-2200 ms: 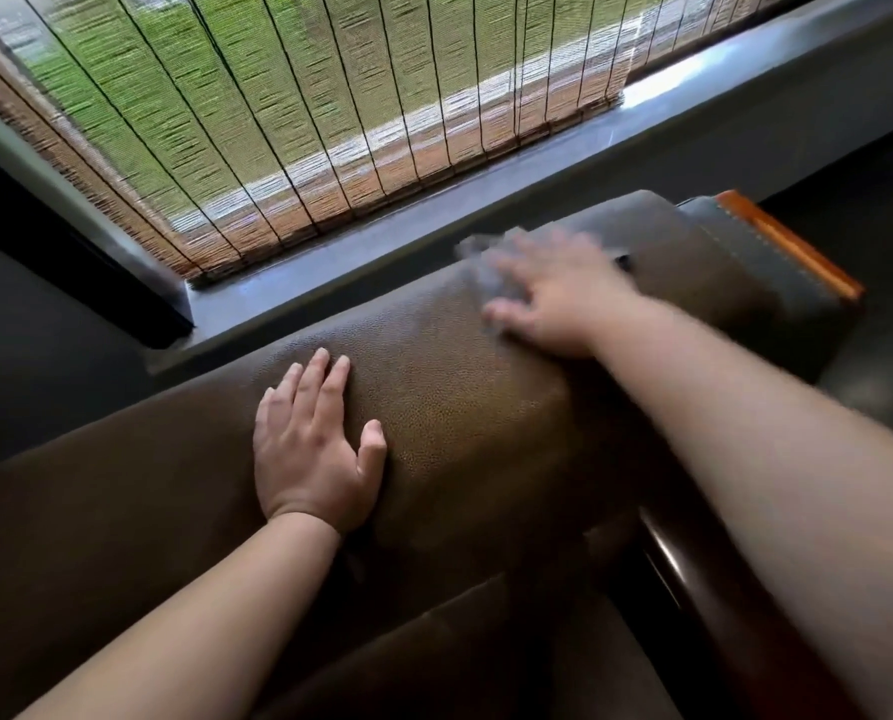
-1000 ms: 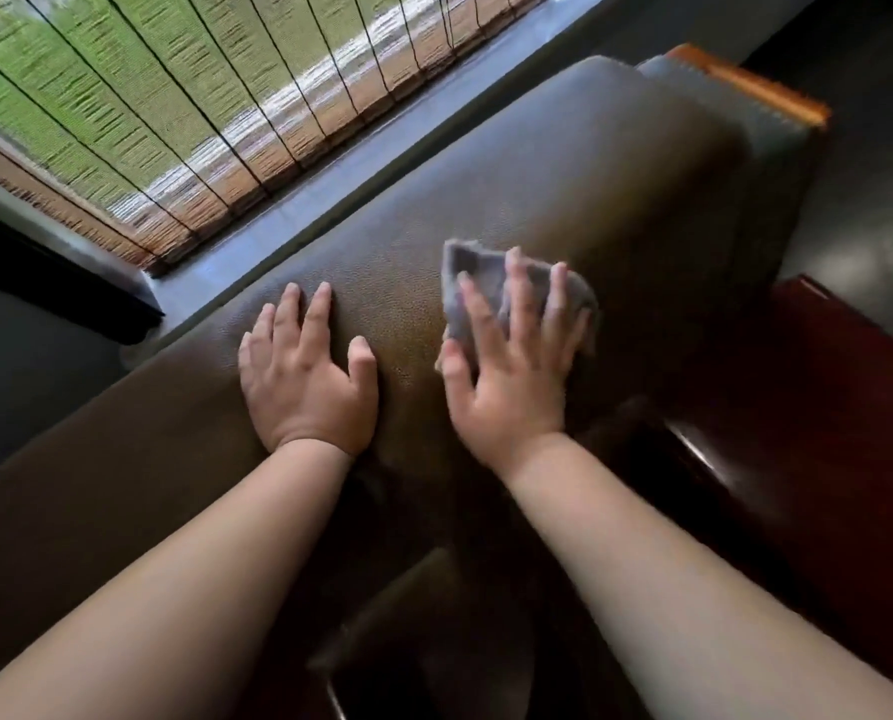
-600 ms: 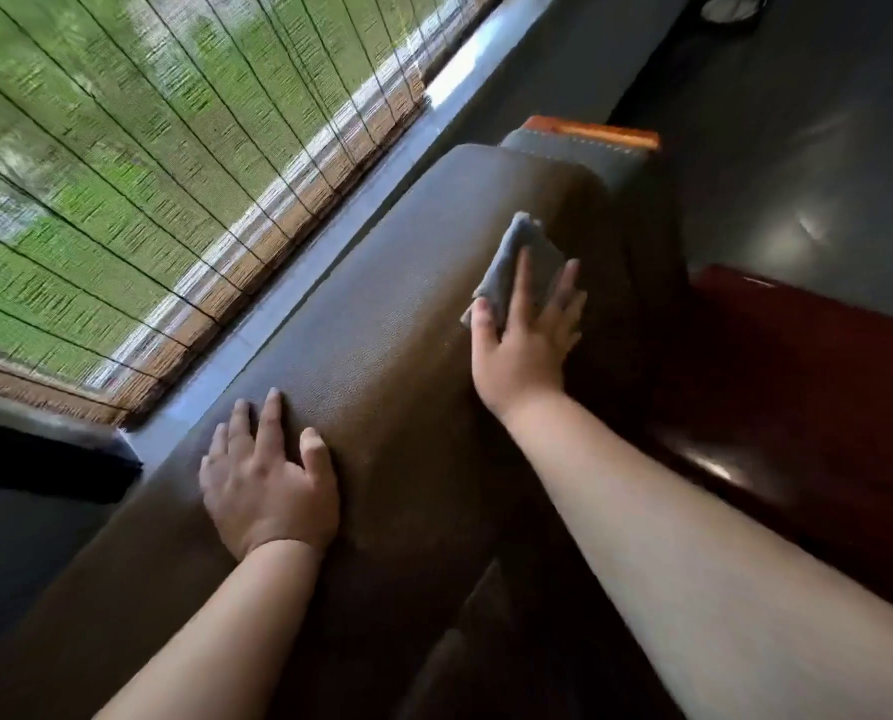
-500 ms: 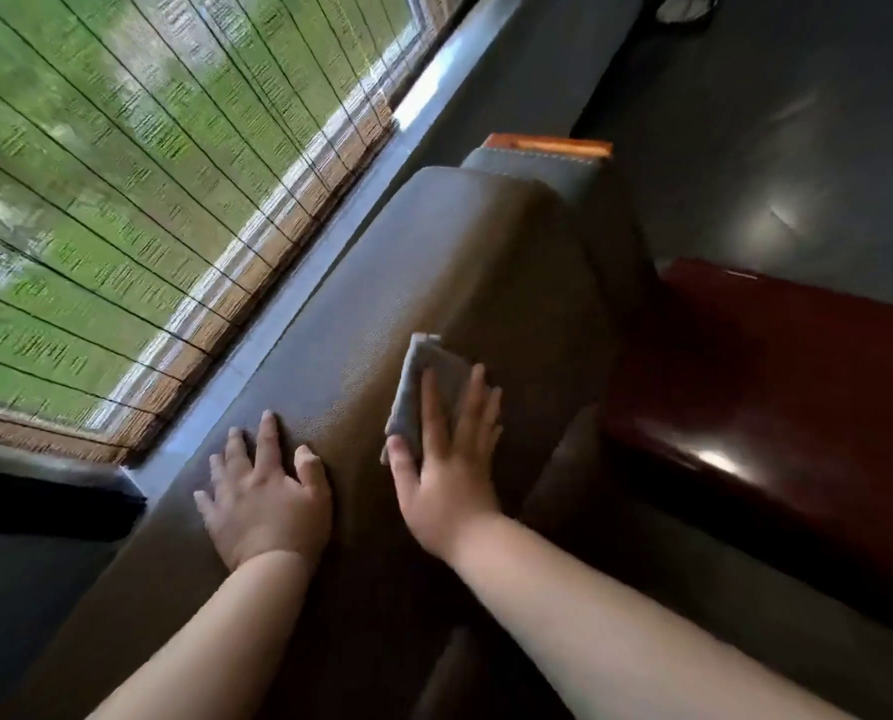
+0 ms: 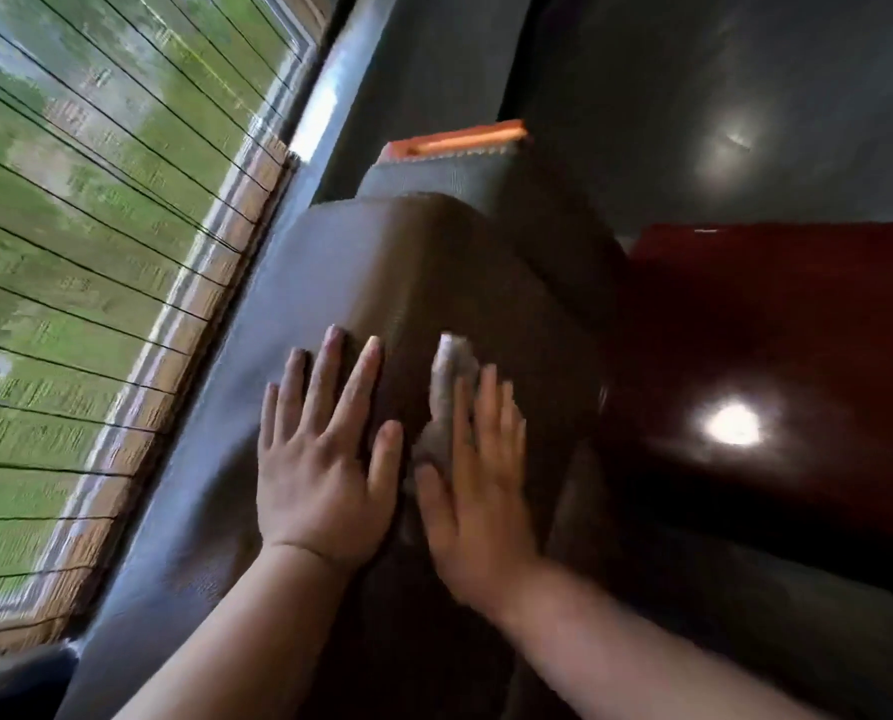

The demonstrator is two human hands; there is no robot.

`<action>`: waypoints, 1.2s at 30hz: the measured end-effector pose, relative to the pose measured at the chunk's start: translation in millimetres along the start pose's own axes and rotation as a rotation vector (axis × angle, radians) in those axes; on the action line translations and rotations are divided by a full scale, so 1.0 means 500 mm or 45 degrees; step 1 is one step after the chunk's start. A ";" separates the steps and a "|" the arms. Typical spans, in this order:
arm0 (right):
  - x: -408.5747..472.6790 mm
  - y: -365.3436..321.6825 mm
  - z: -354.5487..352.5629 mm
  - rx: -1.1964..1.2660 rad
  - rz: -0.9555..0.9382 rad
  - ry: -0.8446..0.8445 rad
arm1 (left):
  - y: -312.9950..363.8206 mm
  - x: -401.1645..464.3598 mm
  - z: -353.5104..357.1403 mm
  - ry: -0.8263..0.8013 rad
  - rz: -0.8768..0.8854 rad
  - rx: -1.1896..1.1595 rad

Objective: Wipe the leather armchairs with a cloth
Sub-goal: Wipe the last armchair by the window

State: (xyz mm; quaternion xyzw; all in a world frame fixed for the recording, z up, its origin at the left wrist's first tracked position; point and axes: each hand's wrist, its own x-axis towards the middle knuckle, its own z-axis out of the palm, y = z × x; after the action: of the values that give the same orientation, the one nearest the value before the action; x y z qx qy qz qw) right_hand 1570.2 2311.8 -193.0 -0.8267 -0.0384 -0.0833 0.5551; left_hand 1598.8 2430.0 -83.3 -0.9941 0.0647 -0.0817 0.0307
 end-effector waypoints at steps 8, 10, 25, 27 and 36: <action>0.282 0.110 -0.078 0.138 0.601 0.072 | 0.010 -0.006 0.006 0.109 0.015 0.088; 0.295 0.138 -0.082 0.186 0.715 0.065 | 0.019 -0.007 0.002 0.091 -0.004 0.098; 0.249 0.225 -0.071 0.155 0.960 -0.036 | 0.019 -0.005 0.003 0.078 -0.029 0.130; 0.139 0.168 -0.034 0.137 0.850 -0.108 | 0.024 -0.004 0.001 0.065 -0.033 0.138; 0.270 0.297 -0.082 0.044 0.969 -0.109 | 0.017 -0.003 0.010 0.106 -0.026 0.141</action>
State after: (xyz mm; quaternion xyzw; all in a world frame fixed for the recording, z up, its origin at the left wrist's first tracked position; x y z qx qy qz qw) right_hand 1722.1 2213.3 -289.0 -0.7751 0.2466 0.1639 0.5581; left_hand 1596.9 2422.1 -89.1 -0.9872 0.0511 -0.1266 0.0821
